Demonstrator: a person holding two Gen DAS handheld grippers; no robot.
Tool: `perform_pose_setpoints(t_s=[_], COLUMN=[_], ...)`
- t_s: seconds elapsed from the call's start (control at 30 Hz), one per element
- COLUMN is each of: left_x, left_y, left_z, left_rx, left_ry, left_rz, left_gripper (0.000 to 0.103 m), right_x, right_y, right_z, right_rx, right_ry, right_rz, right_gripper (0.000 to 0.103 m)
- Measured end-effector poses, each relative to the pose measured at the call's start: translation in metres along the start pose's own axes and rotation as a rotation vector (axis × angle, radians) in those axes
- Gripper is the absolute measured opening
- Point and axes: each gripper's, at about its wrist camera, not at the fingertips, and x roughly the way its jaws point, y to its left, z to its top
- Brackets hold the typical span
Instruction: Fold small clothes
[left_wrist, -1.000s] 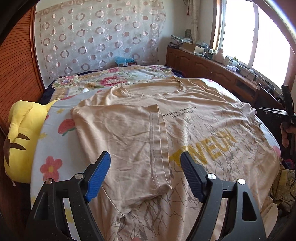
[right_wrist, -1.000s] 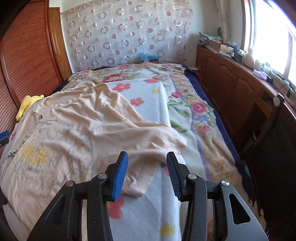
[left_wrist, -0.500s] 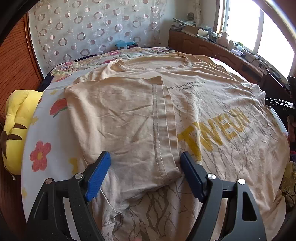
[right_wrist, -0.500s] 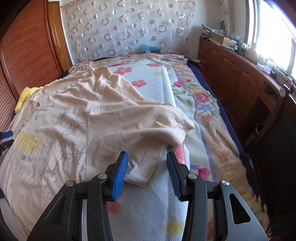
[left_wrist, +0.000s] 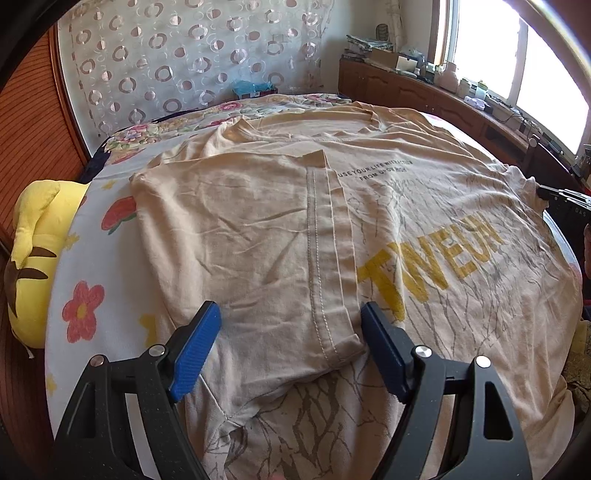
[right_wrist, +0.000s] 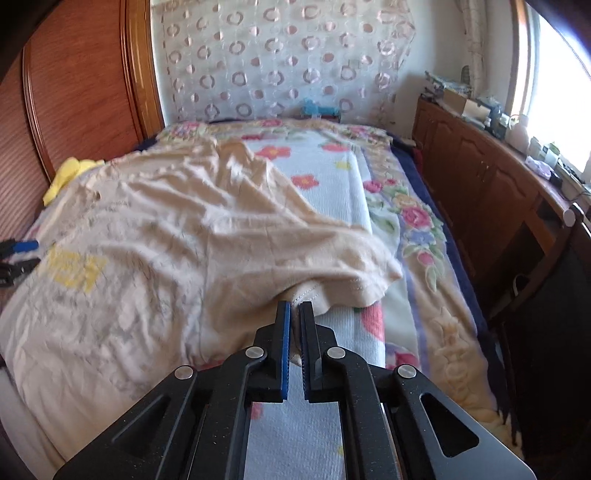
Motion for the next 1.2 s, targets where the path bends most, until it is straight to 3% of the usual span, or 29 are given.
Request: perform_pose_setpoints(t_s=[0.17, 0.33, 0.5, 0.63, 0.77, 0.8, 0.9, 0.97, 1.0, 1.2], left_x=[-0.016, -0.048, -0.072, -0.084, -0.091, -0.092, -0.094, -0.095, -0.095, -0.091], left_y=[0.006, 0.011, 0.010, 0.006, 0.005, 0.004, 0.003, 0.003, 0.002, -0.004], left_z=[0.002, 0.007, 0.009, 0.007, 0.003, 0.003, 0.002, 0.001, 0.001, -0.001], left_rx=[-0.034, -0.065, -0.071, -0.061, -0.069, -0.069, -0.072, -0.073, -0.072, -0.064], left_ry=[-0.071, -0.144, -0.192, -0.218, -0.232, -0.235, -0.240, -0.242, -0.242, -0.230], left_rz=[0.026, 0.018, 0.011, 0.006, -0.005, -0.007, -0.013, -0.017, -0.019, -0.030], left_gripper=[0.079, 0.079, 0.079, 0.079, 0.079, 0.079, 0.079, 0.079, 0.079, 0.079], right_x=[-0.024, -0.032, -0.019, -0.004, -0.003, -0.005, -0.012, -0.023, -0.027, -0.024], right_y=[0.020, 0.057, 0.091, 0.093, 0.084, 0.082, 0.078, 0.075, 0.072, 0.024], right_z=[0.016, 0.027, 0.013, 0.001, -0.005, -0.005, -0.006, -0.006, -0.006, 0.000], right_rx=[-0.013, -0.081, -0.167, -0.154, -0.128, -0.122, -0.111, -0.115, -0.123, -0.067], right_ry=[-0.115, -0.147, -0.081, -0.007, 0.009, 0.010, -0.001, -0.014, -0.019, -0.021], right_rz=[0.055, 0.125, 0.160, 0.169, 0.176, 0.179, 0.172, 0.155, 0.125, -0.035], right_gripper=[0.005, 0.005, 0.005, 0.005, 0.005, 0.010, 0.013, 0.022, 0.028, 0.035])
